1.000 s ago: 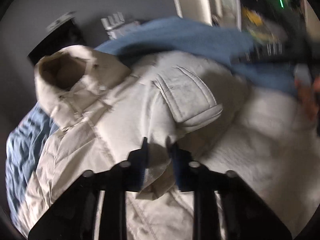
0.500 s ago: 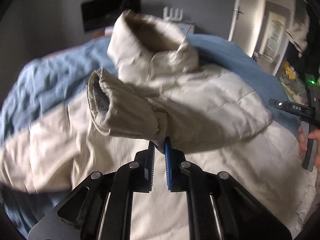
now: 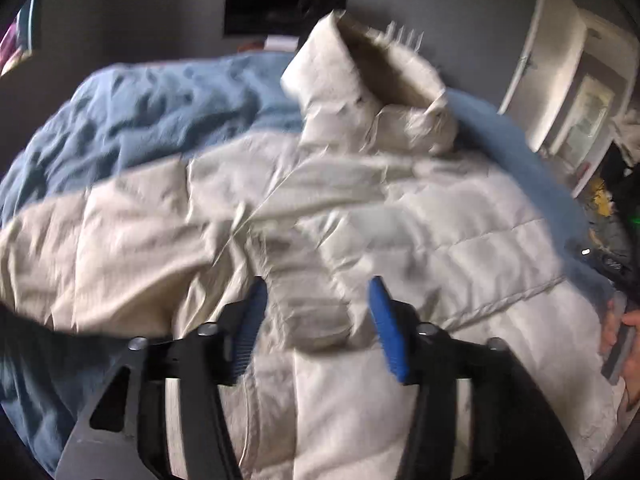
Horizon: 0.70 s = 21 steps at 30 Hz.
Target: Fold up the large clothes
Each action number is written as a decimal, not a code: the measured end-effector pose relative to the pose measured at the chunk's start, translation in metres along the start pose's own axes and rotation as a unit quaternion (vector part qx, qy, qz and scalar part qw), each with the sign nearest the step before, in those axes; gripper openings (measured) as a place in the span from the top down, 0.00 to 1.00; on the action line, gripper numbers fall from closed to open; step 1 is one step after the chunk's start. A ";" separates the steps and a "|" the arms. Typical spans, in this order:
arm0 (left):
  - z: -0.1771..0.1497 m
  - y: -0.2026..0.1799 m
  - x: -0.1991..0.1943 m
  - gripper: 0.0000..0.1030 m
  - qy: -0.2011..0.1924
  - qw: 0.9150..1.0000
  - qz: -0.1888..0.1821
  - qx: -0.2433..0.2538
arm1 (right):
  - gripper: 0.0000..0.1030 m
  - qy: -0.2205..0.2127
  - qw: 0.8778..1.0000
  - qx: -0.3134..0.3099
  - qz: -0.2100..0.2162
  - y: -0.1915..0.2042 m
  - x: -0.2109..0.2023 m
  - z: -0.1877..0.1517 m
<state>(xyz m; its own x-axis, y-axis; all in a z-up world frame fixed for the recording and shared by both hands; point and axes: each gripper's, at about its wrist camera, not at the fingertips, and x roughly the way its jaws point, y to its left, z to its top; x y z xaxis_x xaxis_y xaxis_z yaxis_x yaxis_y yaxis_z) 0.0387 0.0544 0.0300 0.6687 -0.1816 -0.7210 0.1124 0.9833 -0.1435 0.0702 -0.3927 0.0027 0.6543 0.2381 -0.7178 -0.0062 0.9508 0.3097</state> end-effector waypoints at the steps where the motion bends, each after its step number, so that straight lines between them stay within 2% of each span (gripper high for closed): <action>1: 0.001 -0.003 0.001 0.42 0.002 1.000 -0.007 0.006 | 0.46 -0.001 1.000 -0.005 0.002 0.003 0.001 0.000; 2: 0.001 -0.009 0.007 0.39 0.009 1.000 -0.013 0.015 | 0.38 -0.001 1.000 -0.010 0.004 0.007 0.003 0.001; 4: 0.001 -0.018 0.020 0.36 0.019 0.999 -0.019 0.030 | 0.32 -0.004 1.000 -0.019 0.016 0.014 0.006 0.003; 7: -0.005 -0.027 0.045 0.27 0.040 0.998 -0.011 0.057 | 0.28 -0.002 0.999 -0.053 0.008 0.026 0.017 0.002; 9: -0.010 -0.028 0.062 0.27 0.063 0.996 -0.002 0.071 | 0.28 0.009 0.997 -0.071 -0.001 0.032 0.026 -0.003; 11: -0.015 -0.025 0.076 0.26 0.082 0.994 -0.001 0.070 | 0.25 0.046 0.995 -0.089 -0.018 0.034 0.045 -0.011; 13: -0.018 -0.021 0.083 0.21 0.090 0.994 -0.005 0.066 | 0.23 0.078 0.991 -0.103 -0.040 0.033 0.063 -0.020; 15: -0.021 -0.021 0.087 0.15 0.094 0.993 -0.010 0.070 | 0.21 0.084 0.991 -0.101 -0.040 0.032 0.069 -0.024; 17: -0.023 -0.026 0.089 0.07 0.097 0.992 -0.010 0.083 | 0.16 0.086 0.990 -0.104 -0.040 0.033 0.071 -0.024; 21: -0.026 -0.029 0.091 0.06 0.100 0.990 -0.003 0.096 | 0.08 0.088 0.990 -0.109 -0.035 0.035 0.074 -0.026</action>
<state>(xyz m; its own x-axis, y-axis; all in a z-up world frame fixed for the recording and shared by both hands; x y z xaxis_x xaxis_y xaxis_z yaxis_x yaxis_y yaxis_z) 0.0773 0.0091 -0.0495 0.5102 -0.1687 -0.8434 0.2663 0.9634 -0.0316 0.0985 -0.3365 -0.0556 0.5172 0.1834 -0.8360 -0.1410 0.9817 0.1282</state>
